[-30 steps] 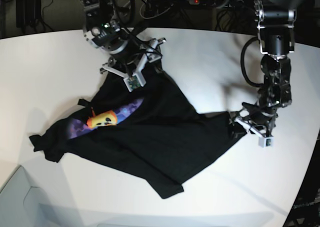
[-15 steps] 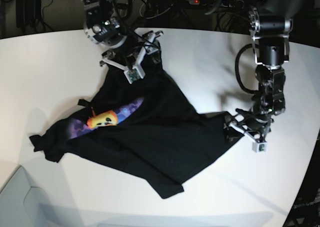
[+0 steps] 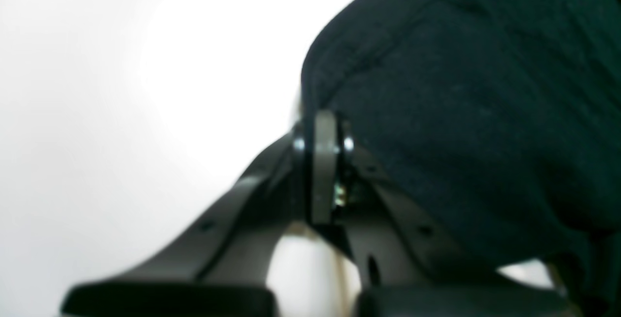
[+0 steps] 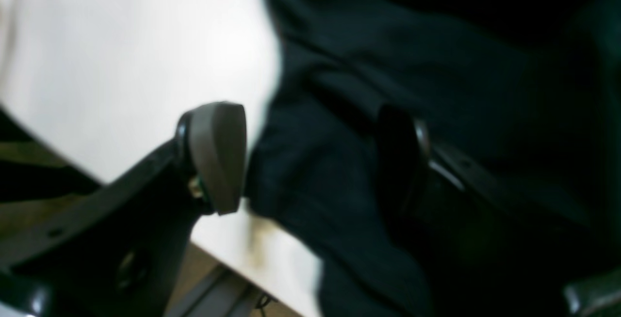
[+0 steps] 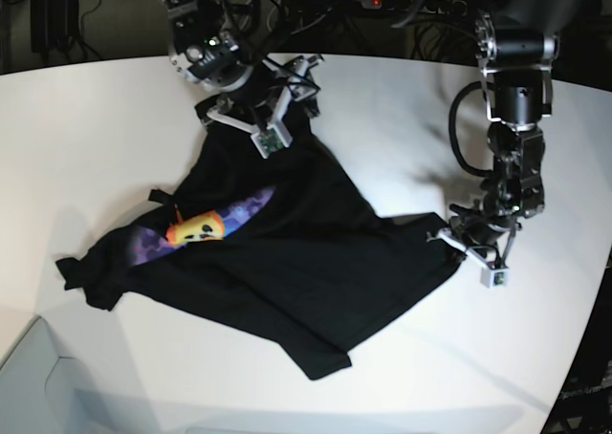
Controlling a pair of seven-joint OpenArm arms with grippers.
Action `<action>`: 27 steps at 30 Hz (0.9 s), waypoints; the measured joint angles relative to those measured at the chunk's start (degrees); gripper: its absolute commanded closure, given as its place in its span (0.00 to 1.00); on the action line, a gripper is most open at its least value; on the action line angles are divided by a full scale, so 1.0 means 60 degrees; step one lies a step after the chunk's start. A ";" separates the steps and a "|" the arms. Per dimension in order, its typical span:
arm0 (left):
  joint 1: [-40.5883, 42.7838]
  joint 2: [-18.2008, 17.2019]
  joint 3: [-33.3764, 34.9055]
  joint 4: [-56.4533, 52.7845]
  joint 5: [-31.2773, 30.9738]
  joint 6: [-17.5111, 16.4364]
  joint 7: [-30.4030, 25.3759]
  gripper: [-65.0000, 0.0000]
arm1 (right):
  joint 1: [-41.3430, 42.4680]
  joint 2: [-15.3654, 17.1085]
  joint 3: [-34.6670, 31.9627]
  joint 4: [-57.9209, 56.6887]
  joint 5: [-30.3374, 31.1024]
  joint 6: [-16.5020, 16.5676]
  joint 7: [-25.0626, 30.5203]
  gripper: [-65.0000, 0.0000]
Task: Layout the t-shirt on the table in an organized manner, then fold the t-shirt properly
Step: 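Grasp the shirt hem corners with both grippers, then lift the shirt high with both grippers and shake it out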
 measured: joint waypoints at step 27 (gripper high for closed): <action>0.0885 -0.0273 -0.0914 0.0984 0.0044 -0.0084 0.0229 1.00 | 0.0157 0.0492 -0.0146 -0.1220 0.0000 -0.0022 0.1308 1.00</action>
